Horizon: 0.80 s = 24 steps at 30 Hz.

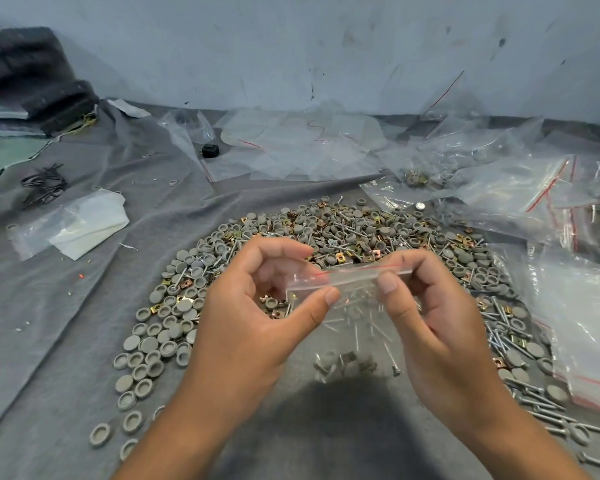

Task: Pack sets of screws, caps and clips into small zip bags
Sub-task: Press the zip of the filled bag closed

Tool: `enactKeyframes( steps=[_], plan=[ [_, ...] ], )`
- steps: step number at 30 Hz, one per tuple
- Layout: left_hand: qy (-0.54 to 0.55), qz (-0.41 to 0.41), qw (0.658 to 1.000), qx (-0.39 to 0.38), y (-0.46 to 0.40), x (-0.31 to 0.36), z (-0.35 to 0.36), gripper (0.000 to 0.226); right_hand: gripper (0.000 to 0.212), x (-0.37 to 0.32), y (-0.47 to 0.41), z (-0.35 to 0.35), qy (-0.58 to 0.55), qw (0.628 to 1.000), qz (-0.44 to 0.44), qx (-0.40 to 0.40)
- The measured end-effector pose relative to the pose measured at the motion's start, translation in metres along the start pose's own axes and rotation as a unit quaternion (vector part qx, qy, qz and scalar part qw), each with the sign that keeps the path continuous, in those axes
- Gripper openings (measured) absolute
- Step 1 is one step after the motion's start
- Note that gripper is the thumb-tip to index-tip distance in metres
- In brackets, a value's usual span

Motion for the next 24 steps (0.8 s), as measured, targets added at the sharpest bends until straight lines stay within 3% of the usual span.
enactKeyframes(
  steps=[5, 14, 19, 24],
  plan=[
    [0.033, -0.005, 0.999, 0.020, -0.0033, -0.0029, -0.0044, 0.032, 0.012, -0.0013, -0.0017, -0.0043, -0.035, 0.999, -0.004, 0.029],
    [0.072, -0.025, 0.997, 0.015, -0.0043, -0.0064, -0.0078, 0.032, 0.015, -0.0009, -0.0010, -0.0009, -0.025, 0.999, 0.019, -0.022],
    [0.056, -0.021, 0.998, -0.001, -0.0032, -0.0039, -0.0060, 0.036, 0.006, -0.0023, -0.0007, -0.0012, -0.007, 1.000, 0.020, -0.007],
    [0.022, -0.003, 1.000, -0.020, -0.0009, -0.0005, 0.0014, 0.043, 0.012, -0.0075, -0.0008, 0.0016, 0.031, 0.999, -0.004, -0.016]
  ],
)
Point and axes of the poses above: each hand's wrist, its own y-axis away from the middle knuckle, its own z-axis out of the palm, x = y × z, the point moved 5 cm from there along -y, towards the middle knuckle, and after that the axes turned 11 degrees about -y, right-handed, at the moved point
